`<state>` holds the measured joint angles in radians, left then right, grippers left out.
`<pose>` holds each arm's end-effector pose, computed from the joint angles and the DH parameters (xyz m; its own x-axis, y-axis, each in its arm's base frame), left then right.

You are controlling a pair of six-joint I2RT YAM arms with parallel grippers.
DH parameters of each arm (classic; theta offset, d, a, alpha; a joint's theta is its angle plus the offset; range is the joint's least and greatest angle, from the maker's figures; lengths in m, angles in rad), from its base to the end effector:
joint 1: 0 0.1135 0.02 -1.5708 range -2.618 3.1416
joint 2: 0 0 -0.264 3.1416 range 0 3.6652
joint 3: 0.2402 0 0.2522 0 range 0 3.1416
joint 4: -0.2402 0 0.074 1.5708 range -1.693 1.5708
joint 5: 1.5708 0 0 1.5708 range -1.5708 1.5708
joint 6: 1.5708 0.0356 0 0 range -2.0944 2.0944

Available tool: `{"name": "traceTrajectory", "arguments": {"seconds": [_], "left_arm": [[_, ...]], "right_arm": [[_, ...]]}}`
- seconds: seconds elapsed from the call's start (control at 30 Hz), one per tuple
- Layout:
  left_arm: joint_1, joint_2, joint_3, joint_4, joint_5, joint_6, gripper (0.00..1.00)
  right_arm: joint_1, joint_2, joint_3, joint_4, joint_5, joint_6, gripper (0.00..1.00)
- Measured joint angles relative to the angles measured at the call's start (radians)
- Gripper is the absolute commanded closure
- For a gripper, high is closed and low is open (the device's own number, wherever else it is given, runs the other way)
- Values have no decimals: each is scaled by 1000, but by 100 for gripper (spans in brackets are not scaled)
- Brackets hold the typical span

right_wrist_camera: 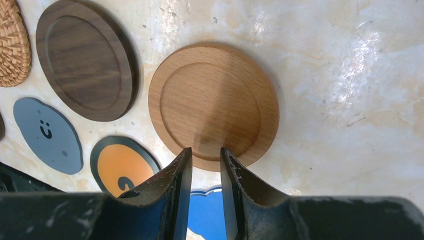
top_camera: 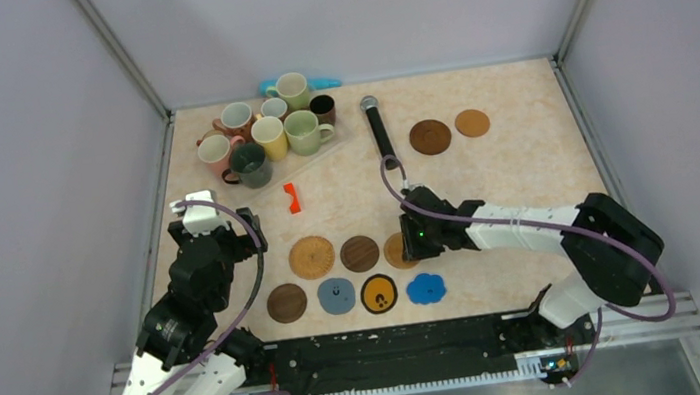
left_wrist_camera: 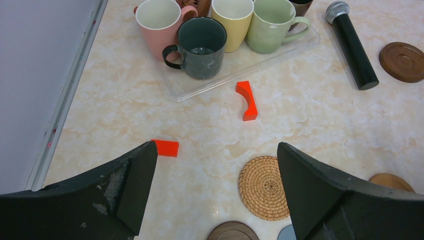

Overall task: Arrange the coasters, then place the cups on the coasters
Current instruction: Move the coaster to the center of the board.

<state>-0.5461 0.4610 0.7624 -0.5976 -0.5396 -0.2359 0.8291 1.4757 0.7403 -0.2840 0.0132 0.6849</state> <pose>0.0947 -0.0361 0.3304 -0.2485 -0.0836 -0.9650 -0.0334 0.9964 -0.0777 0.1856 0.2019 0.1631 -0.9091 -0.0559 -0.4128 -0.2034 0.9244 0.3227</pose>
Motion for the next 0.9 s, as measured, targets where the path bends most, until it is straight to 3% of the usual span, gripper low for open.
{"name": "traceTrajectory", "arguments": {"seconds": [0.37, 0.57, 0.9], "left_arm": [[0, 0, 0, 0, 1, 0, 5], [0, 2, 0, 0, 0, 0, 5], [0, 2, 0, 0, 1, 0, 5]], "right_arm": [[0, -24, 4, -40, 14, -22, 69], [-16, -24, 150, -72, 53, -96, 69], [-279, -19, 282, -55, 143, -192, 73]]}}
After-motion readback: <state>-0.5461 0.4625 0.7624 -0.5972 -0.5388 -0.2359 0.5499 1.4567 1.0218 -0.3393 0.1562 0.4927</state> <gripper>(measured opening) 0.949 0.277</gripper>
